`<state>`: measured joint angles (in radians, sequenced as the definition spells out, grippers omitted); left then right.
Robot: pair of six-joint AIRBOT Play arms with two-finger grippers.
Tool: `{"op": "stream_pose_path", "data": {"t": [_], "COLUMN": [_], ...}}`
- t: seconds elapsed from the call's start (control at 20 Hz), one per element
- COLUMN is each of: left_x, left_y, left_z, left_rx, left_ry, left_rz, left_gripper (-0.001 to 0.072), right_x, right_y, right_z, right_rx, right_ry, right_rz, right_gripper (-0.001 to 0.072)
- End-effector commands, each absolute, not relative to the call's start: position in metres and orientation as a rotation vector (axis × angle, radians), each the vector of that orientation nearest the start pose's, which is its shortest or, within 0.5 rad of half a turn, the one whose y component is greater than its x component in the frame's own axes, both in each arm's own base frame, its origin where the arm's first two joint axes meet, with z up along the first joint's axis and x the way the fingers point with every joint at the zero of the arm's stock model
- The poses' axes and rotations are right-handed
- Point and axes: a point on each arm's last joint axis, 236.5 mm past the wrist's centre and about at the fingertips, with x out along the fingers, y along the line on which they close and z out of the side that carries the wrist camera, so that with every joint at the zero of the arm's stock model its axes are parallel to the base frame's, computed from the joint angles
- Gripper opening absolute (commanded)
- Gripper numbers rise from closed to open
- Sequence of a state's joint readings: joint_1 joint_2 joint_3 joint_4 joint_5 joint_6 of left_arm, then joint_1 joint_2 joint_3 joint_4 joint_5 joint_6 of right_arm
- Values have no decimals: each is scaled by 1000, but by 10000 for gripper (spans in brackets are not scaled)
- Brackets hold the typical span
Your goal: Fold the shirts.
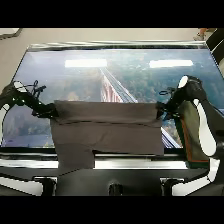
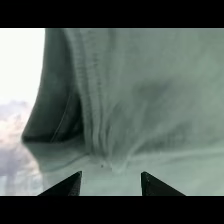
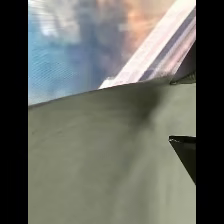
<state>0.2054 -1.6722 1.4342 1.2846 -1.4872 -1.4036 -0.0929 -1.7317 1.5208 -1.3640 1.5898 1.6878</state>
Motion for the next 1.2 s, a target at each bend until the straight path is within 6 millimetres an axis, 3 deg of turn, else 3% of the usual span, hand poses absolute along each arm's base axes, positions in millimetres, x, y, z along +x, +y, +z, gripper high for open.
{"op": "stream_pose_path", "data": {"t": [0.0, 0.1, 0.2, 0.35, 0.4, 0.6, 0.7, 0.8, 0.9, 1.05, 1.1, 1.15], "left_x": [370, 349, 311, 221, 200, 149, 148, 160, 168, 171, 172, 173], "left_y": [20, 25, 16, -14, -18, -32, -37, -40, -37, -35, -34, -34], "left_z": [-25, -17, -34, -75, -85, -109, -115, -116, -120, -121, -122, -122], "left_rx": [-333, -352, -422, -548, -563, -582, -608, -641, -656, -653, -651, -650], "left_ry": [1661, 1659, 1684, 1782, 1786, 1816, 1806, 1755, 1726, 1713, 1707, 1703], "left_rz": [-182, -176, -167, -172, -170, -178, -173, -164, -121, -110, -106, -104], "left_gripper": [473, 472, 472, 470, 468, 467, 459, 455, 289, 88, 43, 43], "right_x": [358, 341, 310, 260, 250, 246, 247, 246, 237, 208, 203, 200], "right_y": [-9, -19, -22, -15, -14, -11, -9, -10, -7, 6, 10, 13], "right_z": [-26, -10, -19, -44, -48, -49, -48, -49, -55, -77, -84, -90], "right_rx": [307, 363, 387, 346, 338, 350, 356, 354, 360, 402, 416, 433], "right_ry": [1783, 1780, 1776, 1804, 1805, 1789, 1787, 1789, 1813, 1861, 1863, 1864], "right_rz": [-50, -70, -91, -63, -68, -63, -59, -59, -60, -36, -34, -33], "right_gripper": [450, 450, 450, 449, 449, 449, 449, 449, 450, 526, 562, 564]}}
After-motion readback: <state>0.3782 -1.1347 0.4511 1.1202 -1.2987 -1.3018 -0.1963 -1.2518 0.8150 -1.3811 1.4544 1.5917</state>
